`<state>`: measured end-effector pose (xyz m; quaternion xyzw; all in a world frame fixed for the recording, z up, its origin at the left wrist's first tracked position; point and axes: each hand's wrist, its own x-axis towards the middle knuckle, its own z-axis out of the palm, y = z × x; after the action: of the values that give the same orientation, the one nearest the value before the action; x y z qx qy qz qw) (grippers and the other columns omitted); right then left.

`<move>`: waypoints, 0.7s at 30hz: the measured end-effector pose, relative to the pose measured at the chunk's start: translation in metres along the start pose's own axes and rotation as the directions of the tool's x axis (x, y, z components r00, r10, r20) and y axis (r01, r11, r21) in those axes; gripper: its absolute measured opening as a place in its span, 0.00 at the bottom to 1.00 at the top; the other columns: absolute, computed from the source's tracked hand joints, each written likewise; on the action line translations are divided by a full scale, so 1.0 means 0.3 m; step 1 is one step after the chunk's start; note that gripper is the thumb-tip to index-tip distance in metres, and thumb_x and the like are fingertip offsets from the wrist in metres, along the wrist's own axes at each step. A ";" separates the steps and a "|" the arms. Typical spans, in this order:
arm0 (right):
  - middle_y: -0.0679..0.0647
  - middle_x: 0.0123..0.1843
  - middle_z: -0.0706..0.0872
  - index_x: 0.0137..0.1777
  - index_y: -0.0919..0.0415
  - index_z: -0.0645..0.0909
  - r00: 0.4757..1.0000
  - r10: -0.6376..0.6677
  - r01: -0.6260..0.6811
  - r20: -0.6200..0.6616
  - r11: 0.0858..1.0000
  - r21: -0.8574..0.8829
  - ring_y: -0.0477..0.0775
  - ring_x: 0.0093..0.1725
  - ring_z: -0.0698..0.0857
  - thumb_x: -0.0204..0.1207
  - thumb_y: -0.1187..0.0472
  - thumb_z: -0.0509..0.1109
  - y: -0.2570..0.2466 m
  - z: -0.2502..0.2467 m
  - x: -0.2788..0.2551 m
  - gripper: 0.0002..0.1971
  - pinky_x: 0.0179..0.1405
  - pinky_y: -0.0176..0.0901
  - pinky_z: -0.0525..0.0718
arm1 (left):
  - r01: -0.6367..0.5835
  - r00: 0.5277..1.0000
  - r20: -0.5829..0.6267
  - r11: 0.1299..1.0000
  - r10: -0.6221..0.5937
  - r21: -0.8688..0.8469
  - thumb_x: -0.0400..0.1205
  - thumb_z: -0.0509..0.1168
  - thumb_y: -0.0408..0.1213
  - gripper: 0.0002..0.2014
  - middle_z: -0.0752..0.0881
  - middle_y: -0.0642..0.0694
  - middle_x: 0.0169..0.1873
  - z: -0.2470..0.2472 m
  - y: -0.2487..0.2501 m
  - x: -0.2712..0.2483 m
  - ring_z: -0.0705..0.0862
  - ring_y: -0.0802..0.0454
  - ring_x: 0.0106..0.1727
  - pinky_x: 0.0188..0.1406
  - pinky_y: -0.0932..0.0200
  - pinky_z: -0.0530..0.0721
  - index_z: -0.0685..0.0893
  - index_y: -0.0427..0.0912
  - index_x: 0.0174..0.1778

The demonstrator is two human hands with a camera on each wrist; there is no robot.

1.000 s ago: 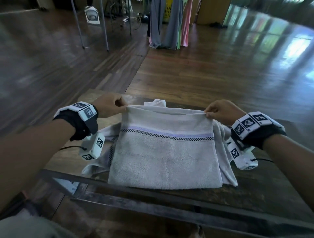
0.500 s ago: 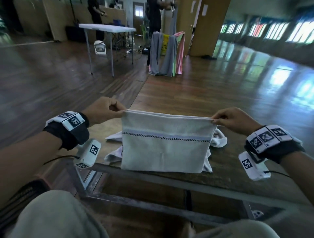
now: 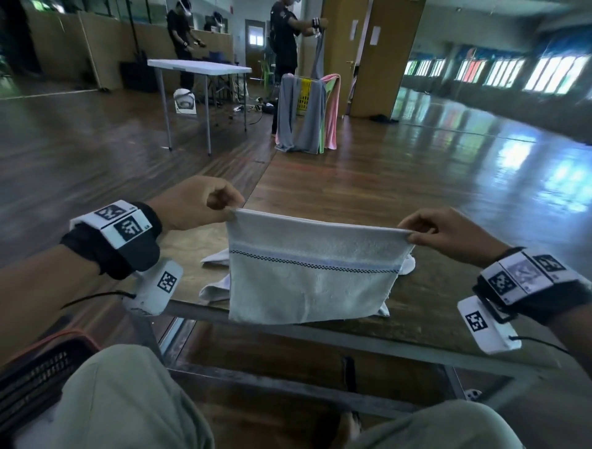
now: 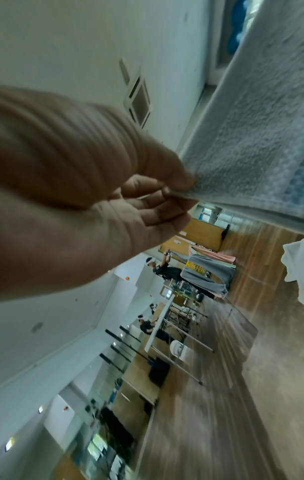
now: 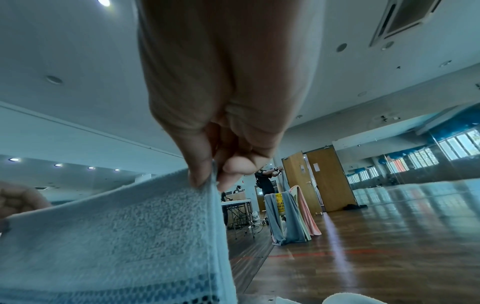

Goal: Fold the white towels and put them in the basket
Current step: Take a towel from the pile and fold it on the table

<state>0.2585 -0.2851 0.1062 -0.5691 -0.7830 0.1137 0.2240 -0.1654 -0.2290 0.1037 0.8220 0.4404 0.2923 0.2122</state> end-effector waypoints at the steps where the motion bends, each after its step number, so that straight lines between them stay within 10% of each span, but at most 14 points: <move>1: 0.40 0.42 0.88 0.50 0.52 0.85 1.000 -0.001 0.001 0.028 1.000 -0.027 0.31 0.42 0.84 0.74 0.66 0.73 -0.001 -0.004 -0.004 0.09 0.39 0.25 0.79 | -0.030 1.000 0.007 0.994 0.030 0.105 0.74 0.73 0.35 0.15 0.87 0.43 0.51 -0.001 0.006 -0.002 0.85 0.52 0.46 0.44 0.80 0.79 0.84 0.39 0.56; 7: 0.38 0.39 0.86 0.41 0.46 0.84 0.993 0.035 -0.018 0.115 0.989 -0.149 0.35 0.38 0.85 0.73 0.62 0.74 -0.017 -0.015 -0.013 0.08 0.39 0.30 0.79 | -0.142 0.984 0.165 0.873 0.071 0.467 0.78 0.68 0.35 0.09 0.87 0.47 0.45 0.032 0.022 -0.014 0.81 0.55 0.43 0.41 0.77 0.71 0.88 0.41 0.52; 14: 0.39 0.37 0.88 0.41 0.49 0.87 0.979 0.113 -0.100 0.169 0.992 -0.079 0.31 0.36 0.85 0.69 0.60 0.77 0.003 -0.035 -0.030 0.04 0.34 0.19 0.77 | 0.041 0.942 0.327 0.992 -0.079 0.121 0.80 0.65 0.42 0.10 0.89 0.55 0.44 0.017 -0.010 -0.039 0.87 0.64 0.44 0.46 0.70 0.83 0.86 0.46 0.53; 21: 0.44 0.40 0.88 0.49 0.58 0.87 0.982 0.115 -0.088 0.152 0.981 -0.173 0.36 0.34 0.83 0.75 0.61 0.72 0.003 -0.030 0.079 0.06 0.34 0.22 0.76 | 0.015 0.990 0.131 0.952 -0.058 0.307 0.81 0.65 0.35 0.08 0.90 0.48 0.45 0.025 -0.056 0.087 0.86 0.57 0.41 0.44 0.65 0.78 0.87 0.43 0.53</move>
<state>0.2576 -0.2631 0.1188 -0.6138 -0.7752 0.1052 0.1059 -0.1590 -0.1988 0.0957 0.8548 0.4797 0.1591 0.1182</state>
